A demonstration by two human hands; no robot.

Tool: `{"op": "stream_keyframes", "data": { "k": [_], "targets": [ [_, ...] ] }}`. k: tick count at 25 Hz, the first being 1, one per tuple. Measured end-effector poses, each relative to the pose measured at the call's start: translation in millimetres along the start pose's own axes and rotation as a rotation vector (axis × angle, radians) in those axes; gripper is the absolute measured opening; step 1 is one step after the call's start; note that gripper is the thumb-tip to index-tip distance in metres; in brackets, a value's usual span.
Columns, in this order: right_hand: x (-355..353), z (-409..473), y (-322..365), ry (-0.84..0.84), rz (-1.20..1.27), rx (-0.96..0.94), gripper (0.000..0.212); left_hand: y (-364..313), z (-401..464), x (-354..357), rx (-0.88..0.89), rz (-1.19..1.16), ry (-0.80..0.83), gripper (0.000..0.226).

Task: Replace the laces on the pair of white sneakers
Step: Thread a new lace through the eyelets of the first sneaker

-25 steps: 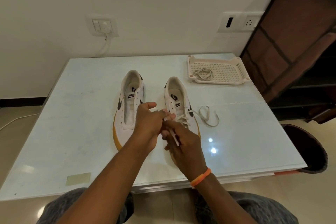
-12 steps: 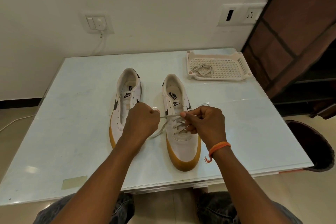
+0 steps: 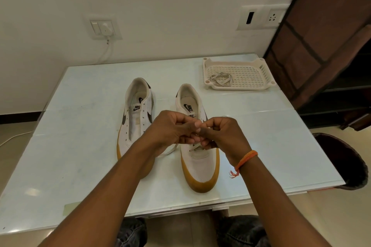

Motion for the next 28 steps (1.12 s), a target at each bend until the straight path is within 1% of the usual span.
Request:
{"op": "stream_keyframes", "data": {
  "k": [2,3,6,8,9,10,11,12,13,14,16,18,20,22,24,25,28],
  "targets": [
    [-1,0,-1,0.019,0.053,0.038,0.044,0,5,-4,-0.042,-0.065,0.055,0.03],
    [-1,1,-3,0.03,0.083,0.051,0.045,-1,8,-7,-0.062,-0.086,0.083,0.03],
    [-5,4,-6,0.068,0.261,0.119,0.035,-3,13,-12,-0.092,-0.132,0.131,0.031],
    [-10,6,-6,0.037,0.322,0.167,0.028,0,17,-13,-0.063,-0.085,0.082,0.027],
    [-12,6,-5,-0.024,0.297,0.18,0.026,3,19,-12,-0.014,0.034,0.021,0.023],
    [-14,8,-7,-0.117,0.235,0.179,0.024,8,24,-11,0.059,0.226,-0.076,0.019],
    [-15,10,-11,-0.232,0.119,0.157,0.022,12,27,-9,0.142,0.43,-0.184,0.014],
    [-14,13,-16,-0.344,-0.056,0.101,0.02,15,31,-7,0.221,0.593,-0.293,0.011],
    [-11,15,-20,-0.417,-0.253,0.019,0.018,17,33,-3,0.273,0.715,-0.387,0.01],
    [-4,16,-23,-0.436,-0.435,-0.065,0.018,19,35,0,0.29,0.825,-0.473,0.01],
    [9,19,-28,-0.407,-0.684,-0.136,0.03,20,37,4,0.243,0.988,-0.618,0.009],
    [18,24,-27,-0.413,-0.839,-0.118,0.037,21,39,9,0.197,1.014,-0.667,0.008],
    [21,28,-25,-0.434,-0.959,-0.061,0.039,23,42,14,0.161,0.977,-0.666,0.008],
    [20,31,-23,-0.454,-0.999,0.009,0.04,25,45,19,0.138,0.987,-0.648,0.012],
    [17,32,-21,-0.452,-0.947,0.062,0.034,27,47,23,0.12,0.999,-0.638,0.014],
    [16,33,-20,-0.446,-0.878,0.078,0.03,28,48,25,0.105,0.991,-0.637,0.014],
    [14,32,-22,-0.428,-0.655,0.088,0.034,32,50,31,0.048,0.897,-0.64,0.013]
  ]
}}
Point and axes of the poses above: each hand's wrist, its own z-axis towards the middle knuckle, its own x-axis out of the palm, y = z × x, the point moved 1 cm from there along z, towards the middle knuckle, and after that the axes turned 3 degrees about y, right-handed, at the moved point
